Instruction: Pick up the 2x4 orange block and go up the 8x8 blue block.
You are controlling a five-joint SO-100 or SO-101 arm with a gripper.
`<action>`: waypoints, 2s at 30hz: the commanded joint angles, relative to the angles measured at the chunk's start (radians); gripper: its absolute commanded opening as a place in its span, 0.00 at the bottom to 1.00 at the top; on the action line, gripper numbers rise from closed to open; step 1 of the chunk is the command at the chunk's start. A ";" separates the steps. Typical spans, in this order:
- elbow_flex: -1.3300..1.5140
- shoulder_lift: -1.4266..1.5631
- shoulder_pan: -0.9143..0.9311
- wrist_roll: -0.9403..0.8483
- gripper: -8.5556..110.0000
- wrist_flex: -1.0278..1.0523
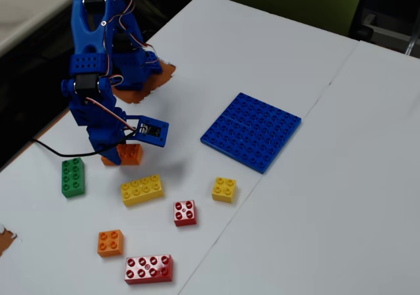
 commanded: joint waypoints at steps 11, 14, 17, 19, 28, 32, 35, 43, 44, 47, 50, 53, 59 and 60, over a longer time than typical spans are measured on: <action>-0.005 0.006 -0.023 -1.017 0.15 -0.017; -0.005 0.009 -0.021 -1.008 0.13 -0.018; -0.005 0.014 -0.021 -0.986 0.09 -0.020; -0.005 0.021 -0.021 -0.962 0.07 -0.020; -0.006 0.135 -0.025 -0.707 0.07 -0.002; -0.008 0.195 -0.029 -0.557 0.07 0.008; -0.008 0.230 -0.051 -0.420 0.07 0.046; -0.006 0.327 -0.132 -0.015 0.07 0.163; -0.006 0.336 -0.147 0.049 0.07 0.178; -0.006 0.357 -0.190 0.206 0.07 0.212; -0.006 0.377 -0.241 0.365 0.07 0.236; -0.006 0.390 -0.298 0.549 0.07 0.249; -0.017 0.396 -0.410 0.865 0.07 0.258; -0.017 0.393 -0.426 0.911 0.07 0.258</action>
